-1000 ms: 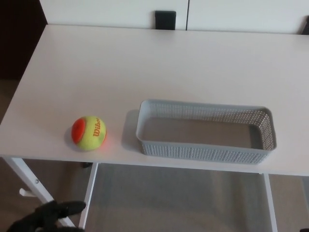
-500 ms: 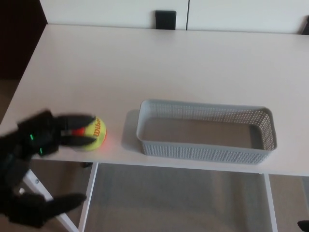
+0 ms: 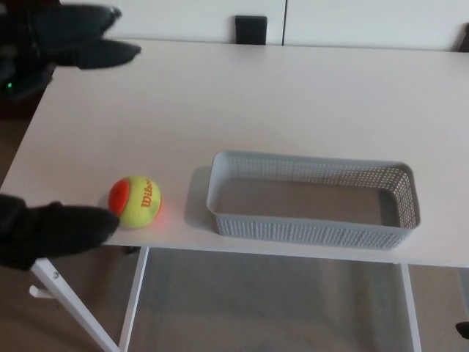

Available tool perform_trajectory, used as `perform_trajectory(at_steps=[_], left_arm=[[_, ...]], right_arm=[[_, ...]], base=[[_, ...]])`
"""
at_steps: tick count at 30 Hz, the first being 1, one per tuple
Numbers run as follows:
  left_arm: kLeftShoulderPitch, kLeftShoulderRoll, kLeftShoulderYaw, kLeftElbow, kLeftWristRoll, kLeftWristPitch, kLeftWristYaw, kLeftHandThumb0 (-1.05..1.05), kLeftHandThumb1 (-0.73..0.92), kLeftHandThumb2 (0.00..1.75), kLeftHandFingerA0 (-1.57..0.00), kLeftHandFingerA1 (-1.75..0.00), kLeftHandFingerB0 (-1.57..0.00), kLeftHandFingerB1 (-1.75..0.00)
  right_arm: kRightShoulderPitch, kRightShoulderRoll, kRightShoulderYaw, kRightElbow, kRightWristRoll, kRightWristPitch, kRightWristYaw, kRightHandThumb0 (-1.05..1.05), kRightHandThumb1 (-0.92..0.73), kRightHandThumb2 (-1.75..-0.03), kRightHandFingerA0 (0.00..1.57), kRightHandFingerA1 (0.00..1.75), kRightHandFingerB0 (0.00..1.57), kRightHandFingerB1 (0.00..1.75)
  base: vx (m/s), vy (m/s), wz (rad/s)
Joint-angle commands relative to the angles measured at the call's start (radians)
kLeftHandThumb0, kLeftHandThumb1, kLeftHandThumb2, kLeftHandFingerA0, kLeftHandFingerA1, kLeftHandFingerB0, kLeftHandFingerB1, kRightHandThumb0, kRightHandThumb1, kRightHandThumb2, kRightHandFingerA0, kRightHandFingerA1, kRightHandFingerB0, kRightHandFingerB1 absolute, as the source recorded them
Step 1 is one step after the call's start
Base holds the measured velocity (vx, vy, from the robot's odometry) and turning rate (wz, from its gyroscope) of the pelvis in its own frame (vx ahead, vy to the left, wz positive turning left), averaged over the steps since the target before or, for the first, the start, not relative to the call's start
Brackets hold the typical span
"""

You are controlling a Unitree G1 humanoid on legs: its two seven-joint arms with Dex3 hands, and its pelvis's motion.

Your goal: The robot walk towards a table in front and uses its left hand to pickup a tennis ball on the left side and put it in a container on the right hand side

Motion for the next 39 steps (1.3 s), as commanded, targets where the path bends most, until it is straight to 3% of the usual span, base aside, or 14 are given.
perform_trajectory(at_steps=[1,4,5,21,23,24,27,29,30,32,33,35,36,39], left_arm=[[-0.059,0.011,-0.034,0.066,0.104,0.083,0.053,-0.67,0.44,0.54,-0.34,-0.54,-0.27,-0.48],[-0.125,0.039,-0.096,0.168,0.236,0.076,0.044,-0.68,0.35,0.75,-0.21,-0.55,-0.18,-0.49],[-0.138,0.052,-0.111,0.194,0.275,0.073,0.042,-0.71,0.45,0.54,-0.21,-0.5,-0.18,-0.41],[-0.106,0.119,-0.304,0.491,0.541,0.002,0.039,-0.57,0.35,0.69,-0.16,-0.43,-0.13,-0.36],[-0.101,0.106,-0.349,0.579,0.556,-0.03,0.031,-0.55,0.36,0.52,-0.14,-0.35,-0.14,-0.27],[-0.088,0.109,-0.359,0.591,0.567,-0.036,0.032,-0.32,0.09,0.76,-0.01,-0.51,0.0,-0.49],[-0.086,0.111,-0.366,0.607,0.574,-0.049,0.036,-0.32,0.09,0.76,-0.01,-0.51,0.0,-0.49],[-0.043,0.108,-0.397,0.655,0.61,-0.056,0.047,-0.52,0.32,0.79,-0.03,-0.44,0.0,-0.35],[-0.036,0.106,-0.403,0.667,0.612,-0.056,0.046,-0.7,0.39,0.53,-0.09,-0.33,-0.09,-0.25],[-0.033,0.103,-0.407,0.681,0.611,-0.06,0.043,-0.7,0.39,0.53,-0.09,-0.33,-0.09,-0.25],[-0.029,0.1,-0.415,0.7,0.626,-0.064,0.053,-0.53,0.33,0.79,-0.01,-0.42,-0.01,-0.32],[-0.022,0.093,-0.427,0.728,0.65,-0.072,0.068,-0.53,0.33,0.79,-0.01,-0.42,-0.01,-0.32],[-0.026,0.09,-0.429,0.745,0.655,-0.07,0.07,-0.69,0.38,0.53,-0.1,-0.3,-0.1,-0.25],[-0.04,0.082,-0.434,0.785,0.672,-0.071,0.078,-0.74,0.33,0.64,-0.09,-0.34,-0.11,-0.25]], right_arm=[[-0.015,-0.02,0.001,0.004,-0.005,0.03,0.005,-0.03,-0.45,-0.87,0.25,0.57,0.27,0.55],[-0.01,-0.024,0.003,-0.013,-0.01,0.05,0.0,-0.06,-0.46,-0.87,0.26,0.57,0.27,0.54],[-0.011,-0.023,0.004,-0.018,-0.011,0.054,-0.001,-0.05,-0.46,-0.88,0.26,0.57,0.26,0.54],[-0.003,-0.019,0.011,-0.017,-0.01,0.045,0.0,-0.02,-0.46,-0.88,0.25,0.56,0.26,0.54],[-0.013,-0.025,0.009,-0.022,-0.012,0.054,-0.002,-0.02,-0.45,-0.87,0.25,0.56,0.27,0.55],[-0.016,-0.024,0.008,-0.01,-0.008,0.042,-0.002,-0.02,-0.45,-0.87,0.27,0.58,0.27,0.55],[-0.017,-0.023,0.007,-0.005,-0.007,0.037,-0.002,-0.02,-0.45,-0.87,0.27,0.58,0.27,0.55],[-0.009,-0.018,0.012,0.01,-0.008,0.026,0.0,-0.02,-0.45,-0.87,0.27,0.58,0.28,0.56],[-0.006,-0.016,0.013,0.007,-0.009,0.028,-0.002,-0.02,-0.44,-0.87,0.25,0.57,0.29,0.56],[-0.003,-0.015,0.015,0.001,-0.01,0.034,-0.006,-0.02,-0.44,-0.87,0.25,0.57,0.29,0.56],[-0.004,-0.018,0.017,0.01,-0.012,0.028,-0.003,-0.03,-0.45,-0.87,0.26,0.57,0.27,0.55],[-0.005,-0.022,0.022,0.025,-0.015,0.02,0.001,-0.03,-0.45,-0.87,0.26,0.57,0.27,0.55],[-0.009,-0.021,0.022,0.033,-0.012,0.015,0.003,-0.02,-0.44,-0.86,0.29,0.59,0.28,0.55],[-0.022,-0.018,0.023,0.051,-0.008,0.008,0.004,-0.02,-0.44,-0.86,0.29,0.59,0.27,0.55]], base=[[0.0,0.0,0.0],[0.0,0.0,0.0],[0.0,0.0,0.0],[0.0,0.0,0.0],[0.0,0.0,0.0],[0.0,0.0,0.0],[0.0,0.0,0.0],[0.0,0.0,0.0],[0.0,0.0,0.0],[0.0,0.0,0.0],[0.0,0.0,0.0],[0.0,0.0,0.0],[0.0,0.0,0.0],[0.0,0.0,0.0]])
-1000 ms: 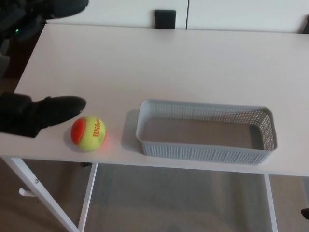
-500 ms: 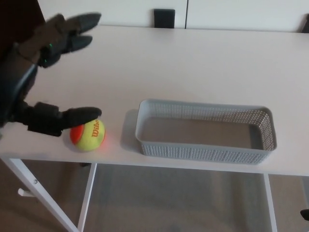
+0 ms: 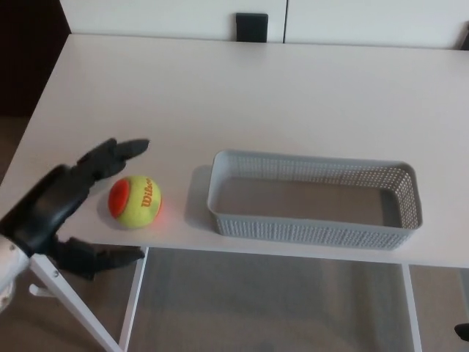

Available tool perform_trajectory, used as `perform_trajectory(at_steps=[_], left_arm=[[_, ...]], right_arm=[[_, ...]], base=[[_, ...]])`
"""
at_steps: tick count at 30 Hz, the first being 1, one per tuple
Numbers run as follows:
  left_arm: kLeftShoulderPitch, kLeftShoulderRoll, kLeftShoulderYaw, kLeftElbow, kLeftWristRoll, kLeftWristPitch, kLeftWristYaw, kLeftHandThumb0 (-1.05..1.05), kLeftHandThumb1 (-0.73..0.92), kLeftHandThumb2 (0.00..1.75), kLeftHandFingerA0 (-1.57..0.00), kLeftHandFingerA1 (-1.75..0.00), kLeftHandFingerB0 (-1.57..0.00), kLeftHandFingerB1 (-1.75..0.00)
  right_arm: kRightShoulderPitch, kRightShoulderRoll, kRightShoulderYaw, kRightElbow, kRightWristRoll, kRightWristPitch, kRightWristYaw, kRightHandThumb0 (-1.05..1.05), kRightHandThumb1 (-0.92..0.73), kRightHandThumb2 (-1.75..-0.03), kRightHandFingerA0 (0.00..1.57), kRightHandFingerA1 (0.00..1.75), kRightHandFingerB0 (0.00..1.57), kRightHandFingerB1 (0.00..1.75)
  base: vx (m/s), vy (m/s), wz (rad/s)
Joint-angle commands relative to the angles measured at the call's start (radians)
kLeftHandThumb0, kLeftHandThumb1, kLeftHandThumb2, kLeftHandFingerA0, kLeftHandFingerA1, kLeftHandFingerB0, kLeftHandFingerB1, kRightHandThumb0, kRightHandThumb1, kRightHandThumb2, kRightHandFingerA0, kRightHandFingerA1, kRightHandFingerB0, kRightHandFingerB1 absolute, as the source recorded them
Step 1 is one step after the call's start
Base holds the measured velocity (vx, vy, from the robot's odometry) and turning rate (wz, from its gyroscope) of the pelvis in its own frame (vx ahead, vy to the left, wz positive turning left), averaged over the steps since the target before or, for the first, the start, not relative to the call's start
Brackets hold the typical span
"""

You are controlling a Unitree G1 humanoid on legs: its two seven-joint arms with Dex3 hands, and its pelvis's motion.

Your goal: The robot walk towards a table in front and uses its left hand to pickup a tennis ball on the left side and put it in a container on the right hand side

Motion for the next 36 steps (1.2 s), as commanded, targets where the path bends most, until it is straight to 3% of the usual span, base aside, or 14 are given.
perform_trajectory(at_steps=[1,2,6,7,8,9,28,30,31,32,33,34,35,36], left_arm=[[-0.008,-0.004,-0.011,0.06,0.087,-0.045,0.033,-0.74,0.33,0.64,-0.09,-0.34,-0.11,-0.25],[-0.014,-0.006,-0.019,0.099,0.106,-0.056,0.047,-0.51,0.3,0.78,-0.03,-0.43,0.0,-0.37],[-0.012,-0.01,-0.02,0.12,0.119,-0.07,0.054,-0.51,0.3,0.78,-0.03,-0.43,0.0,-0.37],[-0.012,-0.017,-0.015,0.141,0.113,-0.088,0.062,-0.34,0.06,0.76,0.0,-0.5,0.0,-0.49],[-0.013,-0.026,-0.009,0.167,0.105,-0.11,0.072,-0.34,0.06,0.76,0.0,-0.5,0.0,-0.49],[-0.015,-0.032,-0.003,0.177,0.104,-0.12,0.08,-0.71,0.4,0.54,-0.21,-0.36,-0.12,-0.25],[-0.063,-0.091,0.057,0.201,0.109,-0.136,0.134,-0.66,0.41,0.54,-0.16,-0.37,-0.12,-0.27],[-0.076,-0.098,0.057,0.199,0.104,-0.124,0.128,-0.33,0.12,0.78,-0.01,-0.5,0.0,-0.49],[-0.082,-0.103,0.058,0.198,0.108,-0.119,0.132,-0.65,0.41,0.55,-0.17,-0.37,-0.11,-0.26],[-0.085,-0.106,0.059,0.197,0.11,-0.117,0.133,-0.65,0.41,0.55,-0.17,-0.37,-0.11,-0.26],[-0.085,-0.115,0.061,0.196,0.112,-0.115,0.142,-0.64,0.37,0.71,-0.15,-0.44,-0.09,-0.35],[-0.088,-0.122,0.058,0.195,0.123,-0.109,0.152,-0.65,0.37,0.73,-0.18,-0.45,-0.09,-0.36],[-0.091,-0.129,0.055,0.193,0.137,-0.102,0.164,-0.65,0.37,0.73,-0.18,-0.45,-0.09,-0.36],[-0.091,-0.133,0.055,0.189,0.139,-0.096,0.163,-0.64,0.37,0.72,-0.18,-0.45,-0.09,-0.36]], right_arm=[[-0.012,-0.013,0.0,0.032,-0.002,-0.018,0.004,-0.02,-0.44,-0.86,0.29,0.59,0.27,0.55],[-0.014,-0.011,0.0,0.044,0.003,-0.022,0.01,-0.01,-0.44,-0.86,0.28,0.58,0.28,0.55],[-0.009,-0.011,0.0,0.05,0.006,-0.029,0.014,-0.01,-0.44,-0.86,0.28,0.58,0.28,0.55],[0.001,-0.013,0.003,0.045,0.001,-0.035,0.012,-0.02,-0.44,-0.86,0.29,0.58,0.29,0.56],[0.014,-0.016,0.006,0.038,-0.004,-0.041,0.01,-0.02,-0.44,-0.86,0.29,0.58,0.29,0.56],[0.019,-0.018,0.008,0.033,-0.007,-0.043,0.009,-0.03,-0.44,-0.86,0.28,0.58,0.29,0.56],[-0.023,-0.019,0.013,0.054,-0.003,-0.042,0.015,-0.05,-0.47,-0.88,0.28,0.58,0.27,0.55],[-0.029,-0.021,0.017,0.051,-0.012,-0.034,0.01,-0.05,-0.48,-0.89,0.28,0.58,0.27,0.54],[-0.034,-0.018,0.018,0.055,-0.011,-0.034,0.009,-0.05,-0.47,-0.88,0.3,0.59,0.27,0.55],[-0.037,-0.017,0.018,0.056,-0.011,-0.035,0.009,-0.05,-0.47,-0.88,0.3,0.59,0.27,0.55],[-0.035,-0.015,0.019,0.049,-0.015,-0.022,0.002,-0.07,-0.64,-0.58,0.36,0.52,0.38,0.46],[-0.034,-0.016,0.02,0.045,-0.017,-0.017,0.002,-0.06,-0.47,-0.88,0.3,0.59,0.28,0.55],[-0.034,-0.019,0.02,0.04,-0.019,-0.012,0.003,-0.06,-0.47,-0.88,0.3,0.59,0.28,0.55],[-0.031,-0.019,0.02,0.036,-0.018,-0.011,0.005,-0.07,-0.65,-0.58,0.33,0.5,0.37,0.46]], base=[[0.0,0.0,0.0],[0.0,0.0,0.0],[0.0,0.0,0.0],[0.0,0.0,0.0],[0.0,0.0,0.0],[0.0,0.0,0.0],[0.0,0.0,0.0],[0.0,0.0,0.0],[0.0,0.0,0.0],[0.0,0.0,0.0],[0.0,0.0,0.0],[0.0,0.0,0.0],[0.0,0.0,0.0],[0.0,0.0,0.0]])
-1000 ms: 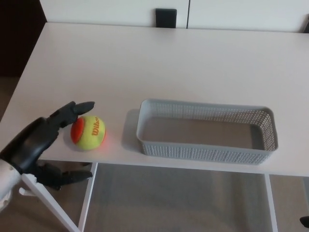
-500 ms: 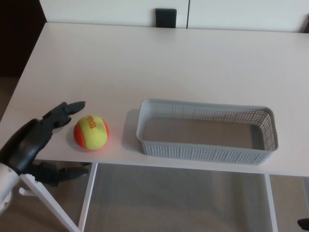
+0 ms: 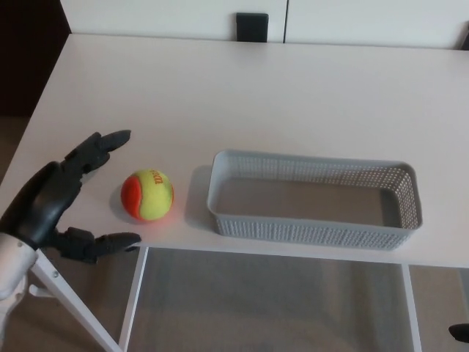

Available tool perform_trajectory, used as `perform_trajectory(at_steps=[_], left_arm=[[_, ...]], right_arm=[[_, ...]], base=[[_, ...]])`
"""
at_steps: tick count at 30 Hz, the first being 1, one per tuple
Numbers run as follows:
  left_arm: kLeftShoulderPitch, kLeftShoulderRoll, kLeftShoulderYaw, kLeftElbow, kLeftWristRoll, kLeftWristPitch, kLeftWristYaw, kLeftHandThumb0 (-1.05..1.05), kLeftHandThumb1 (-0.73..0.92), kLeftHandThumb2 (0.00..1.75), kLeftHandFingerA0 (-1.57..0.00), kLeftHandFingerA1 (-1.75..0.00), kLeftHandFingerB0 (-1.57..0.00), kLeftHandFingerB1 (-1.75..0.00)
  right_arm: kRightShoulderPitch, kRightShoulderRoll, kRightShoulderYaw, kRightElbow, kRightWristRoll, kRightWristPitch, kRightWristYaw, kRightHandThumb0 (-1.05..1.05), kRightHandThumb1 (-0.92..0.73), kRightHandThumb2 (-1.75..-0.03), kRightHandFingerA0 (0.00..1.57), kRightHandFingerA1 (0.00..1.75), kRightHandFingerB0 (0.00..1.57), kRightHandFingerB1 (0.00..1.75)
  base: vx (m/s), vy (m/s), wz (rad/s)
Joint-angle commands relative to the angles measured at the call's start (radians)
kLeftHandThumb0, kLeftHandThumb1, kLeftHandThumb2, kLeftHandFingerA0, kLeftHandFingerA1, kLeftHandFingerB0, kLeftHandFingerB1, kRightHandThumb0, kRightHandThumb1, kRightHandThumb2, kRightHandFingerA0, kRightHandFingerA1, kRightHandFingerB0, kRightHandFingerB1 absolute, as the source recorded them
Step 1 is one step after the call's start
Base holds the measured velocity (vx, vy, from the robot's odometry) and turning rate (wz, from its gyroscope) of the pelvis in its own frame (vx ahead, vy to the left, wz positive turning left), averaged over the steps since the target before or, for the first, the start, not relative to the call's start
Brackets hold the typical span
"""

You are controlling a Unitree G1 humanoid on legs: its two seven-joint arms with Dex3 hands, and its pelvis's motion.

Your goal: The robot walk towards a table in front and uses its left hand to pickup a tennis ball on the left side and put it in a container on the right hand side

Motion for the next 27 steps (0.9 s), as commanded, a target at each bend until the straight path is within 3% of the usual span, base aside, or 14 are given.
perform_trajectory(at_steps=[1,9,10,11,12,22,23,24,25,27], left_arm=[[-0.01,-0.019,0.0,-0.019,0.041,0.046,0.033,-0.63,0.37,0.72,-0.18,-0.45,-0.09,-0.36],[-0.021,-0.048,-0.028,-0.016,0.071,0.071,0.028,-0.63,0.36,0.72,-0.18,-0.44,-0.1,-0.35],[-0.039,-0.055,-0.032,-0.001,0.072,0.082,0.03,-0.61,0.38,0.53,-0.25,-0.37,-0.16,-0.27],[-0.044,-0.057,-0.033,0.003,0.073,0.085,0.03,-0.61,0.38,0.53,-0.25,-0.37,-0.16,-0.27],[-0.055,-0.06,-0.04,0.014,0.082,0.095,0.033,-0.62,0.35,0.69,-0.2,-0.43,-0.12,-0.35],[-0.131,-0.079,-0.072,0.099,0.132,0.121,0.057,-0.61,0.35,0.68,-0.24,-0.44,-0.13,-0.35],[-0.149,-0.08,-0.074,0.115,0.136,0.122,0.06,-0.61,0.35,0.68,-0.25,-0.44,-0.13,-0.35],[-0.154,-0.08,-0.074,0.121,0.137,0.122,0.062,-0.61,0.35,0.68,-0.25,-0.44,-0.13,-0.35],[-0.149,-0.084,-0.082,0.121,0.148,0.128,0.067,-0.61,0.35,0.68,-0.26,-0.44,-0.13,-0.35],[-0.155,-0.089,-0.091,0.136,0.163,0.134,0.082,-0.6,0.35,0.68,-0.27,-0.45,-0.13,-0.34]], right_arm=[[0.005,-0.016,0.001,-0.014,-0.01,0.015,-0.004,-0.05,-0.46,-0.87,0.27,0.57,0.28,0.55],[0.005,-0.018,-0.003,-0.009,-0.009,0.005,0.001,-0.04,-0.46,-0.88,0.3,0.59,0.28,0.55],[-0.001,-0.018,-0.003,-0.007,-0.007,0.003,0.004,-0.04,-0.46,-0.87,0.26,0.57,0.27,0.55],[-0.003,-0.018,-0.003,-0.007,-0.007,0.003,0.005,-0.04,-0.46,-0.87,0.26,0.57,0.27,0.55],[-0.003,-0.019,0.001,-0.004,-0.014,-0.003,-0.001,-0.04,-0.45,-0.87,0.3,0.59,0.28,0.55],[-0.006,-0.021,-0.006,-0.025,-0.012,0.017,0.004,-0.05,-0.47,-0.88,0.31,0.59,0.28,0.55],[-0.017,-0.021,-0.004,-0.023,-0.016,0.021,0.001,-0.07,-0.65,-0.58,0.35,0.51,0.38,0.46],[-0.02,-0.022,-0.003,-0.022,-0.018,0.022,0.001,-0.07,-0.65,-0.58,0.35,0.51,0.38,0.46],[-0.003,-0.02,-0.008,-0.034,-0.013,0.016,-0.001,-0.04,-0.46,-0.87,0.35,0.62,0.29,0.55],[0.003,-0.02,-0.012,-0.042,-0.008,0.019,0.004,-0.06,-0.45,-0.87,0.33,0.61,0.29,0.56]], base=[[0.0,0.0,0.0],[0.0,0.0,0.0],[0.0,0.0,0.0],[0.0,0.0,0.0],[0.0,0.0,0.0],[0.0,0.0,0.0],[0.0,0.0,0.0],[0.0,0.0,0.0],[0.0,0.0,0.0],[0.0,0.0,0.0]])
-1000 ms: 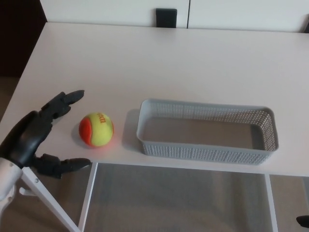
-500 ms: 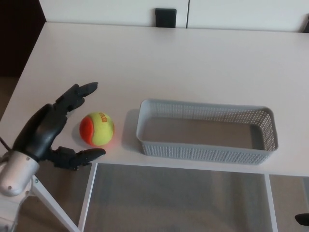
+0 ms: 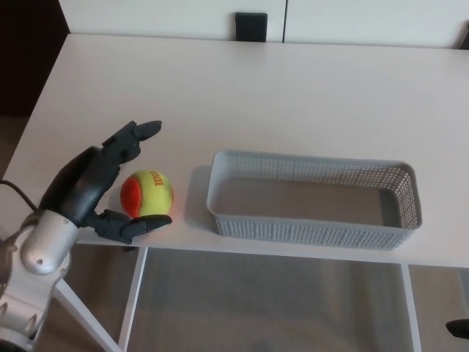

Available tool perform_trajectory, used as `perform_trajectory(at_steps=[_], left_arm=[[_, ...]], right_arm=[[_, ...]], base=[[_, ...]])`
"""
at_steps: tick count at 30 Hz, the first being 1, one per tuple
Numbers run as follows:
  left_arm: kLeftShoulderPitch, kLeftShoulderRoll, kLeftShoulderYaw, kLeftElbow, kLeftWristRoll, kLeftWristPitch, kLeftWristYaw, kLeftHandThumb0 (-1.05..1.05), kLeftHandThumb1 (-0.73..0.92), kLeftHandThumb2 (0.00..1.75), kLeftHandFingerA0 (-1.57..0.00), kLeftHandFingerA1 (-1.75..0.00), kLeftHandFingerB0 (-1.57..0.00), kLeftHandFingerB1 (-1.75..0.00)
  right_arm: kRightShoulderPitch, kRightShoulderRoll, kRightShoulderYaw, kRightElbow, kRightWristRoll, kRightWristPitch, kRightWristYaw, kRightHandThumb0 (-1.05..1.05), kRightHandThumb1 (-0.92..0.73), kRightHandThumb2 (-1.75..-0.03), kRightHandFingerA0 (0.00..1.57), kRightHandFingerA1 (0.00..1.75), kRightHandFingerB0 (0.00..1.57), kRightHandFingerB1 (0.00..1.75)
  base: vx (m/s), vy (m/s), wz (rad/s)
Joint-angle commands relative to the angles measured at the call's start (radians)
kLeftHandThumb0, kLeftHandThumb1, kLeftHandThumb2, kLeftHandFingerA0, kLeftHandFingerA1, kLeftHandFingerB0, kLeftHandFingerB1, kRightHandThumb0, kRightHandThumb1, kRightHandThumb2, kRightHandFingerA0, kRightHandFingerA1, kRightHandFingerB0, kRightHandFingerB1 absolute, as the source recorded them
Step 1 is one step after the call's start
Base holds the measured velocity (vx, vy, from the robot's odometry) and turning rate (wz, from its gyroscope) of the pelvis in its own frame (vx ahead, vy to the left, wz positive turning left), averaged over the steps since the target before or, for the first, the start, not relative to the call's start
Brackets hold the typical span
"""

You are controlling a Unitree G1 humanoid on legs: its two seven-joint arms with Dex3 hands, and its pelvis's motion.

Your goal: The robot walk towards a table in front and uses its left hand to pickup a tennis ball on the left side and put it in a container on the right hand side

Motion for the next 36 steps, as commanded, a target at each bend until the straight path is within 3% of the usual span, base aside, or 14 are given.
perform_trajectory(at_steps=[1,17,18,22,23,25,26,29,30,31,32,35,36], left_arm=[[-0.019,-0.005,-0.016,0.038,0.053,0.04,0.048,-0.6,0.35,0.68,-0.27,-0.45,-0.14,-0.35],[-0.034,-0.005,-0.044,0.041,0.105,0.087,0.075,-0.55,0.37,0.66,-0.37,-0.47,-0.16,-0.35],[-0.038,-0.008,-0.051,0.057,0.11,0.073,0.082,-0.47,0.39,0.52,-0.44,-0.42,-0.24,-0.29],[-0.034,-0.012,-0.064,0.062,0.121,0.083,0.084,-0.46,0.39,0.52,-0.44,-0.42,-0.25,-0.29],[-0.035,-0.001,-0.088,0.062,0.157,0.099,0.08,-0.26,0.23,0.77,-0.44,-0.61,-0.09,-0.46],[-0.036,0.004,-0.099,0.062,0.173,0.106,0.079,-0.26,0.23,0.77,-0.44,-0.61,-0.09,-0.46],[-0.04,0.01,-0.112,0.064,0.18,0.125,0.056,-0.32,0.43,0.53,-0.72,-0.49,-0.24,-0.29],[-0.043,0.014,-0.121,0.063,0.182,0.138,0.048,-0.32,0.43,0.53,-0.72,-0.49,-0.24,-0.29],[-0.044,0.013,-0.125,0.061,0.183,0.147,0.044,-0.21,0.72,0.62,-1.06,-0.64,-0.52,-0.37],[-0.046,0.01,-0.128,0.058,0.183,0.157,0.038,-0.21,0.72,0.62,-1.06,-0.64,-0.52,-0.37],[-0.045,0.01,-0.133,0.045,0.191,0.177,0.032,-0.16,0.77,0.63,-1.16,-0.86,-0.76,-0.46],[-0.041,0.011,-0.142,0.021,0.201,0.209,0.023,-0.16,0.77,0.63,-1.16,-0.86,-0.76,-0.46],[-0.042,0.009,-0.144,0.01,0.207,0.226,0.02,-0.1,0.76,0.62,-1.09,-1.07,-0.89,-0.56]], right_arm=[[0.008,-0.021,-0.009,-0.028,0.003,0.027,0.003,-0.06,-0.47,-0.88,0.31,0.6,0.28,0.55],[0.005,-0.019,-0.014,-0.052,0.007,0.039,0.01,-0.06,-0.48,-0.89,0.28,0.58,0.27,0.55],[0.004,-0.022,-0.013,-0.064,0.007,0.044,0.014,-0.07,-0.48,-0.89,0.29,0.59,0.27,0.55],[0.006,-0.022,-0.015,-0.077,0.007,0.06,0.015,-0.06,-0.48,-0.88,0.3,0.59,0.28,0.55],[0.006,-0.023,-0.013,-0.084,0.005,0.065,0.015,-0.08,-0.65,-0.58,0.36,0.52,0.37,0.45],[0.008,-0.023,-0.013,-0.09,0.004,0.069,0.015,-0.08,-0.65,-0.58,0.36,0.52,0.37,0.45],[-0.002,-0.021,-0.014,-0.08,0.007,0.069,0.018,-0.06,-0.48,-0.89,0.29,0.58,0.27,0.54],[-0.005,-0.021,-0.014,-0.078,0.009,0.071,0.019,-0.06,-0.48,-0.89,0.29,0.58,0.27,0.54],[-0.007,-0.023,-0.012,-0.081,0.006,0.069,0.02,-0.06,-0.48,-0.89,0.3,0.59,0.28,0.55],[-0.009,-0.027,-0.01,-0.085,0.002,0.067,0.021,-0.06,-0.48,-0.89,0.3,0.59,0.28,0.55],[-0.008,-0.028,-0.009,-0.089,0.0,0.069,0.02,-0.07,-0.48,-0.89,0.31,0.6,0.28,0.55],[-0.007,-0.028,-0.008,-0.094,-0.001,0.074,0.02,-0.07,-0.48,-0.89,0.31,0.6,0.28,0.55],[-0.01,-0.03,-0.006,-0.099,-0.005,0.083,0.02,-0.11,-0.66,-0.59,0.37,0.54,0.38,0.46]], base=[[0.0,0.0,0.0],[0.0,0.0,0.0],[0.0,0.0,0.0],[0.0,0.0,0.0],[0.0,0.0,0.0],[0.0,0.0,0.0],[0.0,0.0,0.0],[0.0,0.0,0.0],[0.0,0.0,0.0],[0.0,0.0,0.0],[0.0,0.0,0.0],[0.0,0.0,0.0],[0.0,0.0,0.0]])
